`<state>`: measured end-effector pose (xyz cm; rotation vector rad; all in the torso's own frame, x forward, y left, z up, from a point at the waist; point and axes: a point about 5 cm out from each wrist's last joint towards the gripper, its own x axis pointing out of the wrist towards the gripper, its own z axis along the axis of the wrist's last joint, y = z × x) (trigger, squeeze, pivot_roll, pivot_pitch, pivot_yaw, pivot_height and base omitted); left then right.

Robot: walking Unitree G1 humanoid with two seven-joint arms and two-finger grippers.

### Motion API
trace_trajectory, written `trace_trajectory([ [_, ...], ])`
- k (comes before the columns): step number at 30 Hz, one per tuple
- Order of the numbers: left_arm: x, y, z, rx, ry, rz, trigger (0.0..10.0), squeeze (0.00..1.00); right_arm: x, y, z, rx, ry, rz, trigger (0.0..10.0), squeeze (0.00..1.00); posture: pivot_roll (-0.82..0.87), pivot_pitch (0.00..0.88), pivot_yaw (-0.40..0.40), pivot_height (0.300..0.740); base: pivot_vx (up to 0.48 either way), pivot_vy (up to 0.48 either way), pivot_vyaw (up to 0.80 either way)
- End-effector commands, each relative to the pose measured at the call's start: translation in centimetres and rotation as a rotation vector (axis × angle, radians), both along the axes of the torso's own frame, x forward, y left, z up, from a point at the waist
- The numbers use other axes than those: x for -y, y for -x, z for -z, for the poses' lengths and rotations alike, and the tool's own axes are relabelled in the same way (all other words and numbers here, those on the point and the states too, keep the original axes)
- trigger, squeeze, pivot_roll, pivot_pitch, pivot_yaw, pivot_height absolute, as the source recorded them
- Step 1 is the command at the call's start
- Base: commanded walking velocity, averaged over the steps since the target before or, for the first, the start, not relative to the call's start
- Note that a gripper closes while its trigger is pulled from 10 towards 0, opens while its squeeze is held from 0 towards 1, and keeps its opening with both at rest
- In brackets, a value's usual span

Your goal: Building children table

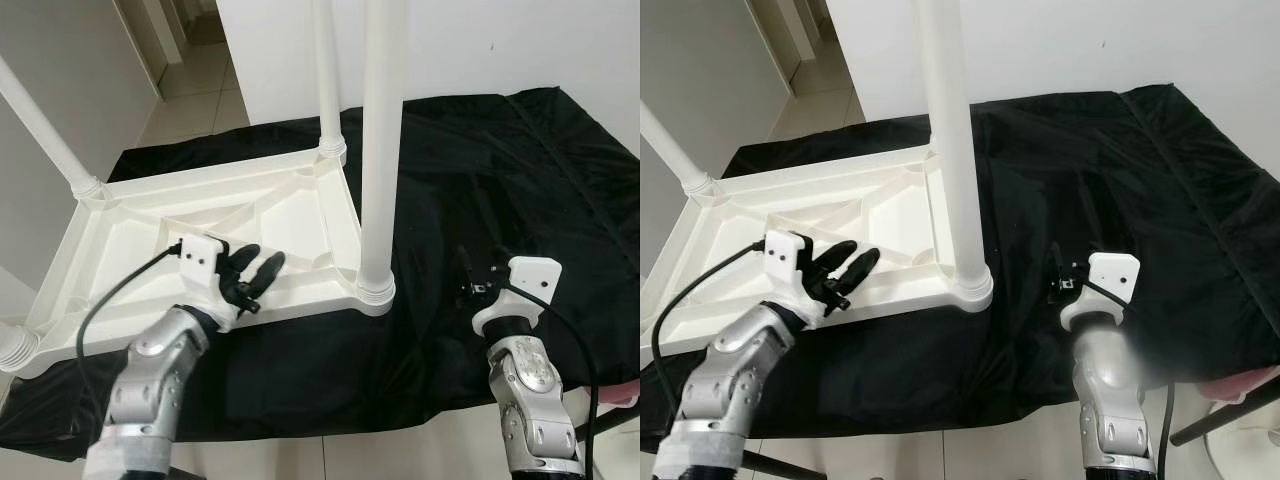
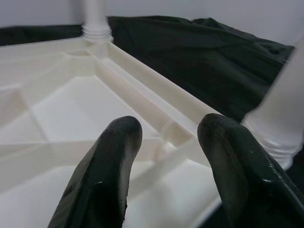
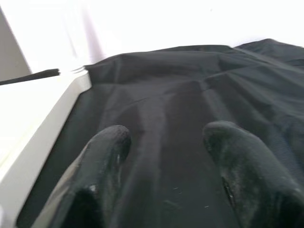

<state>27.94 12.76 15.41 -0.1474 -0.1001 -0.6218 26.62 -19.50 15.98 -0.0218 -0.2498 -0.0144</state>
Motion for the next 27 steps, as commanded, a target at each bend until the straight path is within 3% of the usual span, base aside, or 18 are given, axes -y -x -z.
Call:
trace_trajectory([
  [1,0.0,0.4,0.2,-0.004,-0.018,-0.046,10.0,0.00,-0.7,0.2,0.1,0.000,-0.028,-0.047,10.0,0.92,-0.12,0.051,0.146,0.740,0.000,0.000,0.00],
  [2,0.3,0.5,0.2,0.006,-0.019,-0.051,10.0,0.00,-0.9,0.2,0.1,0.002,-0.034,-0.058,10.0,1.00,-0.12,0.050,0.145,0.740,0.000,0.000,0.00],
  [6,0.7,0.6,0.2,-0.017,-0.006,-0.064,10.0,0.00,-1.4,0.2,0.1,0.005,-0.005,-0.070,10.0,1.00,-0.11,0.043,0.132,0.740,0.000,0.000,0.00],
  [7,0.6,0.6,0.2,-0.029,0.001,-0.079,10.0,0.00,-1.5,0.2,0.2,0.002,-0.001,-0.078,10.0,0.00,-0.11,0.041,0.126,0.740,0.000,0.000,0.00],
  [17,1.2,0.8,-0.3,0.000,-0.038,-0.094,10.0,0.00,-1.2,0.4,-0.2,-0.007,0.036,-0.178,10.0,0.00,-0.09,0.038,0.084,0.740,0.000,0.000,0.00],
  [18,1.3,0.9,-0.4,0.000,-0.032,-0.091,10.0,1.00,-1.1,0.4,-0.3,-0.010,0.043,-0.191,10.0,1.00,-0.09,0.038,0.084,0.740,0.000,0.000,0.00],
  [21,1.2,1.0,-0.7,-0.014,-0.012,-0.102,10.0,1.00,-1.4,0.5,-0.5,-0.013,0.038,-0.250,10.0,1.00,-0.08,0.037,0.066,0.740,0.000,0.000,0.00],
  [24,1.3,1.1,-0.9,-0.004,-0.056,-0.131,10.0,1.00,-1.7,0.4,-0.6,-0.016,0.051,-0.296,10.0,1.00,-0.08,0.040,0.070,0.740,0.000,0.000,0.00],
  [25,1.3,1.2,-1.1,0.004,-0.078,-0.133,10.0,0.00,-1.7,0.4,-0.6,-0.021,0.062,-0.316,10.0,0.20,-0.07,0.044,0.070,0.740,0.000,0.000,0.00],
  [26,1.3,1.2,-1.1,0.004,-0.078,-0.133,10.0,0.00,-1.7,0.4,-0.6,-0.021,0.062,-0.316,10.0,0.20,-0.07,0.044,0.070,0.740,0.000,0.000,0.00],
  [27,1.4,1.4,-1.1,0.004,-0.085,-0.129,10.0,0.00,-1.7,0.4,-0.7,-0.025,0.065,-0.332,10.0,0.00,-0.06,0.047,0.072,0.740,0.000,0.000,0.00],
])
